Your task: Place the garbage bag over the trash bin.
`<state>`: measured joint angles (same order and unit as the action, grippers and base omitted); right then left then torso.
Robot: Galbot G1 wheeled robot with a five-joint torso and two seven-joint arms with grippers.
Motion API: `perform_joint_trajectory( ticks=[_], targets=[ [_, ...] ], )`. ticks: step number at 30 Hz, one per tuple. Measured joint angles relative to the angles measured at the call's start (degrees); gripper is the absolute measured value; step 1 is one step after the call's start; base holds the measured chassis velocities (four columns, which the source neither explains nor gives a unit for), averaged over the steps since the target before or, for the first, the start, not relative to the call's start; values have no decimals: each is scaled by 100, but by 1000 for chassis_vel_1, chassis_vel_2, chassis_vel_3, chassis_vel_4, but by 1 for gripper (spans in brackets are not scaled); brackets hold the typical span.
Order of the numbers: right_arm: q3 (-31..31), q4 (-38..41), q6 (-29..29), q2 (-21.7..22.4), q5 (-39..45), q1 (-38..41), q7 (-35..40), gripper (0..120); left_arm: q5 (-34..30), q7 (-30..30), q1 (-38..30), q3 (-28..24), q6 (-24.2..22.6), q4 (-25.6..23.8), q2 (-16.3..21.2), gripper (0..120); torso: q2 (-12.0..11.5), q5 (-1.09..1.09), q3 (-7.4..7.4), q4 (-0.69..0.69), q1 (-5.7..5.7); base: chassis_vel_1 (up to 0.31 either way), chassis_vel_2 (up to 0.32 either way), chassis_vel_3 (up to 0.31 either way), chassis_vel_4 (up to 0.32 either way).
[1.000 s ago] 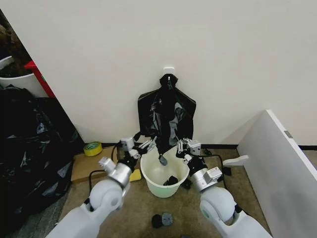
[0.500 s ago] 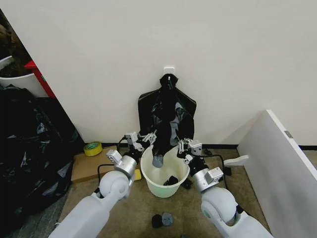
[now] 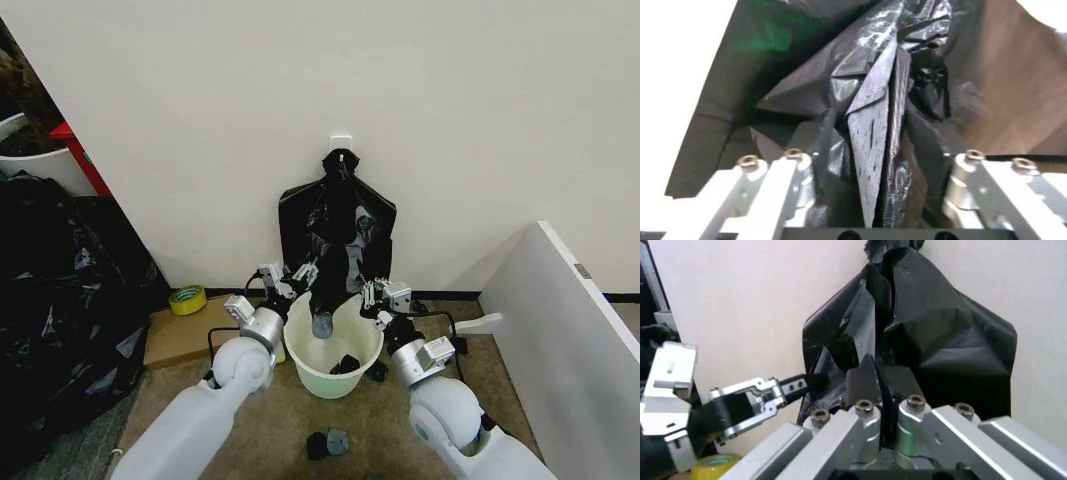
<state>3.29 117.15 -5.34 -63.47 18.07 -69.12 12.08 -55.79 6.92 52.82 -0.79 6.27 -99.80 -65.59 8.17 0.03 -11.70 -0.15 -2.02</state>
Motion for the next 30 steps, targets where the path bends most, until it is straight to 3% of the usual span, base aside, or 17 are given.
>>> perform_joint_trajectory(
  ticks=[10, 16, 20, 26, 27, 30],
  targets=[
    [1, 9, 2, 32, 21, 2, 4, 0, -122, 108, -130, -5, -30, 143, -66, 3, 0, 0, 0, 0, 0, 0, 0, 0, 0],
    [42, 9, -4, 39, 72, -14, 15, 0, -109, 195, -93, 48, -31, 84, -44, 0, 0, -1, 0, 0, 0, 0, 0, 0, 0],
    [90, 51, -6, 47, 194, -80, 42, 0, 13, 284, 116, 261, -26, -283, 90, 0, 0, -1, 0, -2, 0, 0, 0, 0, 0],
    [346, 519, 92, 208, 654, -435, 71, 0, 147, 354, 1059, 653, -47, -1590, 1014, 0, 0, -1, 0, 2, 1, 0, 0, 0, 0],
    [346, 519, 92, 208, 654, -435, 71, 0, 147, 354, 1059, 653, -47, -1590, 1014, 0, 0, -1, 0, 2, 1, 0, 0, 0, 0],
    [598, 921, 159, 344, 965, -748, 70, 0, 110, 429, 1419, 630, -147, -2208, 1323, 0, 0, 0, 1, 1, 1, 0, 0, 0, 0]
  ],
)
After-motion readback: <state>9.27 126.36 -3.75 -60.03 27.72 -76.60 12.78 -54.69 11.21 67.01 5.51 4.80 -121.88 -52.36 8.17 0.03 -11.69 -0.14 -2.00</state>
